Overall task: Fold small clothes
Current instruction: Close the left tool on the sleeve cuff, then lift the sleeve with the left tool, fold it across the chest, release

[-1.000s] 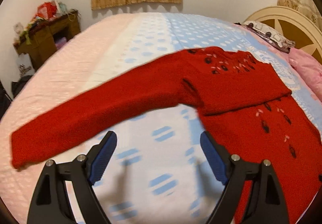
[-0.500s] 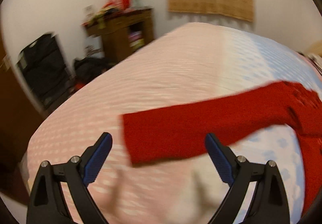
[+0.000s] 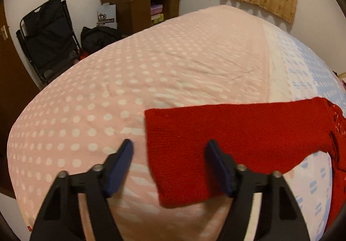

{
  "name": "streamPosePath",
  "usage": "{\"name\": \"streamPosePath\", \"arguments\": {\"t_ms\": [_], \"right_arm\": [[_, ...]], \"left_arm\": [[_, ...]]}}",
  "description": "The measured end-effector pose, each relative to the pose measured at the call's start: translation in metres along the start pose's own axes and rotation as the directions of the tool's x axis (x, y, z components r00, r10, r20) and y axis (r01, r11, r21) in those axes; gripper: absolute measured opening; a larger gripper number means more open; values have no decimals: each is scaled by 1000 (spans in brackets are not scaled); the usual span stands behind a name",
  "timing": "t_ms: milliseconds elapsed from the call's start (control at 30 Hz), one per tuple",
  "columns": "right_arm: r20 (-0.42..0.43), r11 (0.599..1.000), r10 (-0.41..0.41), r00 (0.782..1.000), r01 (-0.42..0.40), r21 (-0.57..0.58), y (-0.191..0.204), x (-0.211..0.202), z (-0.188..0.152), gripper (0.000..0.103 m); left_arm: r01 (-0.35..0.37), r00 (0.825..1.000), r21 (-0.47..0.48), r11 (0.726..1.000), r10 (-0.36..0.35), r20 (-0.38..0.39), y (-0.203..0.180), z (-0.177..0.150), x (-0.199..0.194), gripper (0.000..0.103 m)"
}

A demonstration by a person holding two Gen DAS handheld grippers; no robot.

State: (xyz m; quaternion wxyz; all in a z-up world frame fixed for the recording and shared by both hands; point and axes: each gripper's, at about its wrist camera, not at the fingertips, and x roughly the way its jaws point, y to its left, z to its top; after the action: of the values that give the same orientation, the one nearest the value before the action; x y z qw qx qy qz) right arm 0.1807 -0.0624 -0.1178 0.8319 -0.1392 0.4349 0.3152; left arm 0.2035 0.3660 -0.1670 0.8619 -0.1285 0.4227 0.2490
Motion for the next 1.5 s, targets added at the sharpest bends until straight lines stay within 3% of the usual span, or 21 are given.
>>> {"name": "streamPosePath", "arguments": {"t_ms": [33,100,133,367,667,1033,1133,1367,1500], "right_arm": [[0,1000,2,1000,-2,4,-1,0,0,77],[0,1000,2,1000,-2,15,-3,0,-1,77],[2,1000,1,1000,-1,18,-3,1,-2,77],[17,1000,6,1000,-6,13,-2,-5,-7,77],[54,999,-2,999,0,37,-13,-23,-12,77],[64,995,-50,997,44,88,-43,-35,-31,78],[70,994,-52,996,44,103,-50,-38,-37,78],[94,991,-43,995,30,131,-61,-48,-50,78],[101,989,-42,994,26,149,-69,-51,-55,78]], "left_arm": [[15,1000,24,1000,-15,-4,-4,0,-1,35],[27,1000,54,998,-26,-11,-10,1,-4,17],[39,999,57,998,-39,-13,-11,2,-5,15],[137,989,43,990,-139,59,-11,18,-44,14],[278,954,66,958,-284,96,-50,40,-88,13],[420,881,176,890,-447,154,-128,71,-161,13],[426,871,203,881,-461,173,-150,80,-174,13],[490,834,239,838,-531,152,-196,87,-189,13],[530,804,280,800,-579,135,-233,85,-201,13]]}}
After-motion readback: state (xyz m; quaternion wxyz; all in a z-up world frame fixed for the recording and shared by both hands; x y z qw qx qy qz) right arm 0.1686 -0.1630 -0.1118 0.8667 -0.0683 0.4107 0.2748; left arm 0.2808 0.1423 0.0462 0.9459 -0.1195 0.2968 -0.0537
